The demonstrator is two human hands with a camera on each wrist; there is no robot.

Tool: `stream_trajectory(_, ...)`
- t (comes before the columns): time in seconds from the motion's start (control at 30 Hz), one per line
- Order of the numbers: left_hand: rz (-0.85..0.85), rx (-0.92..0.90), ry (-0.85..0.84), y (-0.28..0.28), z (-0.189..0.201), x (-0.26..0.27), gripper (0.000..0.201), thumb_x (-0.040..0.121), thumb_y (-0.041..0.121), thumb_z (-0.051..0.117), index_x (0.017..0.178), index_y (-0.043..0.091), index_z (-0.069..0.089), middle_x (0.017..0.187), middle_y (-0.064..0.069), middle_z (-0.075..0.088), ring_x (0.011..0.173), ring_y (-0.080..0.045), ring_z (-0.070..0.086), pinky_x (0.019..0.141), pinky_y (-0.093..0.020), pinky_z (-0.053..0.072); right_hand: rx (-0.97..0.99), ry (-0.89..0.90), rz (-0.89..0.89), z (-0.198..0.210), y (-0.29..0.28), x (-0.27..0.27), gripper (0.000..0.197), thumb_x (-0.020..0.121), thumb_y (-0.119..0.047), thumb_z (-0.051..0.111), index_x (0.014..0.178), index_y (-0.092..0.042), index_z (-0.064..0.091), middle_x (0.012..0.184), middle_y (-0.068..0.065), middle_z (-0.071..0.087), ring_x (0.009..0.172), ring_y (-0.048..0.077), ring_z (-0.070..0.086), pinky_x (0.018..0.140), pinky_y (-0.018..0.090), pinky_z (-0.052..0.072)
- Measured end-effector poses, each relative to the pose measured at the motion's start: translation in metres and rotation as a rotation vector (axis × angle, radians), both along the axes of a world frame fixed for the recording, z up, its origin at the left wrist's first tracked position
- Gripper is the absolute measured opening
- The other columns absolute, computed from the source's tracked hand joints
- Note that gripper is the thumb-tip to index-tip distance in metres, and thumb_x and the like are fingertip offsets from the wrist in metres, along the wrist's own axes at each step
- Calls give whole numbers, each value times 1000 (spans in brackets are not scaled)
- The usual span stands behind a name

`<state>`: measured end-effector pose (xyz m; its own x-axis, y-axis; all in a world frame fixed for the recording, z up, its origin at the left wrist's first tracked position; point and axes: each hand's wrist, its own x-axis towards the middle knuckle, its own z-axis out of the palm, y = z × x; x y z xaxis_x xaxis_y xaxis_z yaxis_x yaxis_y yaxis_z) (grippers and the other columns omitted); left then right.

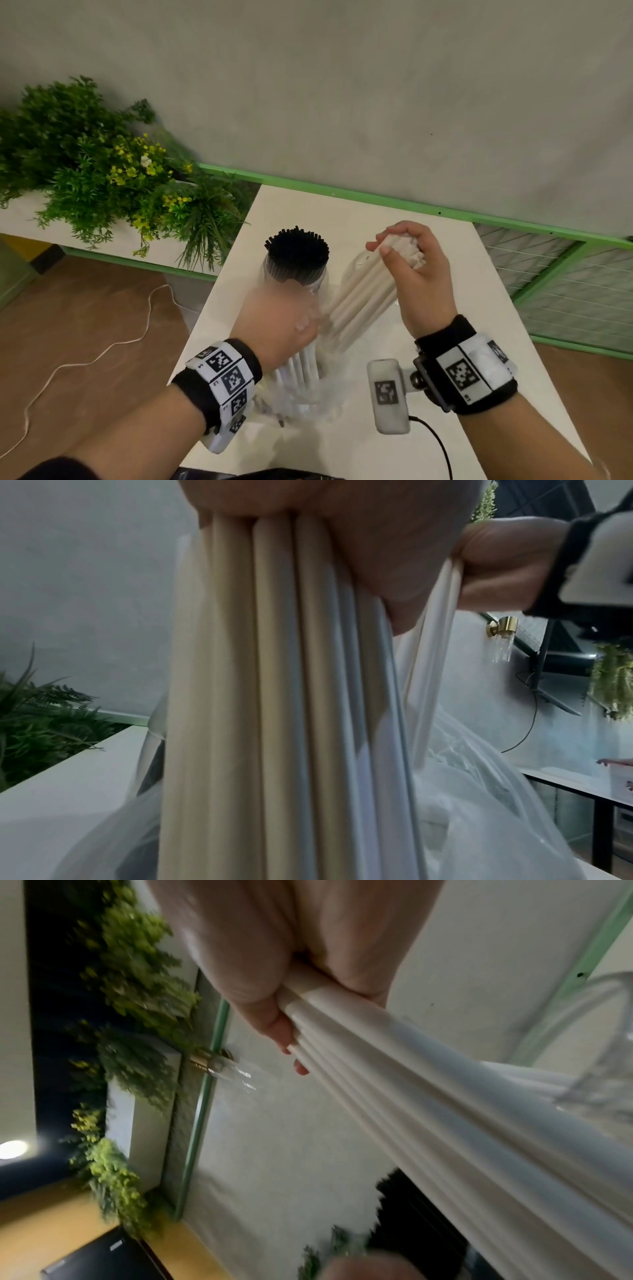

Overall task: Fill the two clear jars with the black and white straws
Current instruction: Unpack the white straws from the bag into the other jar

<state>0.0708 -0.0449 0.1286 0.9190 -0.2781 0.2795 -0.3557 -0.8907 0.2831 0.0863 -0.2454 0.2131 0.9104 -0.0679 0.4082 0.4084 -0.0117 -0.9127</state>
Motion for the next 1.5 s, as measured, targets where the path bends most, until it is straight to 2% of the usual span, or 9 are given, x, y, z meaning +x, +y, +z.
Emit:
stream_trajectory(0.3, 31, 33, -12, -6, 0, -2, 21, 78, 51, 44, 86, 37, 59, 92, 15, 56, 82, -15, 56, 67, -32, 40, 38, -173, -206, 54, -50, 37, 29, 91, 5, 50, 99, -23, 52, 101, 10, 57, 96, 28, 69, 87, 53, 53)
stream_trajectory(0.53, 41, 27, -19, -6, 1, -3, 20, 78, 51, 48, 85, 36, 60, 91, 16, 56, 79, -13, 56, 65, -30, 40, -166, -109, -236, 34, -61, 69, 28, 91, 0, 50, 97, -27, 52, 101, -9, 58, 96, 17, 69, 88, 54, 52)
stream_trajectory(0.67, 39, 14, -26, -6, 2, -4, 19, 79, 49, 49, 84, 35, 60, 90, 16, 56, 80, -14, 55, 66, -31, 43, -216, -86, -214, 15, -59, 78, 25, 90, -1, 53, 97, -25, 54, 94, -15, 63, 96, 12, 67, 85, 27, 50)
stream_trajectory(0.77, 32, 10, -15, -5, 3, -4, 20, 80, 48, 48, 85, 34, 61, 91, 15, 56, 82, -15, 56, 67, -32, 44, -225, -14, -197, -4, -54, 81, 23, 90, -1, 56, 91, -24, 56, 97, 4, 69, 99, 10, 65, 84, 13, 44)
stream_trajectory(0.93, 28, 4, 0, -4, 3, -5, 18, 79, 48, 49, 85, 35, 60, 91, 15, 56, 84, -15, 56, 69, -32, 44, -418, 197, -169, -44, -53, 85, 21, 87, -3, 59, 86, -25, 61, 98, -1, 68, 100, 13, 60, 87, 26, 45)
stream_trajectory(1.07, 25, 3, 15, -3, 4, -4, 20, 79, 49, 48, 86, 35, 61, 93, 15, 57, 86, -15, 56, 70, -32, 44, -666, 313, -90, -66, -61, 84, 21, 85, -11, 68, 103, -22, 62, 109, -4, 59, 108, 17, 54, 88, 20, 36)
stream_trajectory(1.2, 27, -7, 36, -2, 5, -3, 24, 79, 50, 45, 86, 34, 62, 94, 15, 57, 88, -16, 56, 72, -33, 43, -782, -95, -152, -63, -51, 54, 26, 86, -24, 66, 110, -15, 62, 112, 0, 54, 105, 15, 44, 94, 22, 32)
stream_trajectory(1.33, 28, -8, 41, -4, 4, -2, 25, 78, 51, 46, 87, 34, 62, 94, 14, 58, 87, -17, 57, 72, -34, 44, -1022, -316, 215, -83, -16, -1, 30, 85, -45, 58, 93, -17, 65, 100, -1, 59, 100, 22, 50, 92, 33, 38)
stream_trajectory(1.5, 5, 21, 87, -3, 9, -5, 32, 80, 60, 40, 95, 38, 58, 102, 18, 56, 96, -14, 55, 82, -37, 40, -1614, 136, 487, -124, 7, -28, 70, 73, -77, 49, 125, -31, 52, 132, -4, 45, 133, 25, 27, 114, 54, 13)
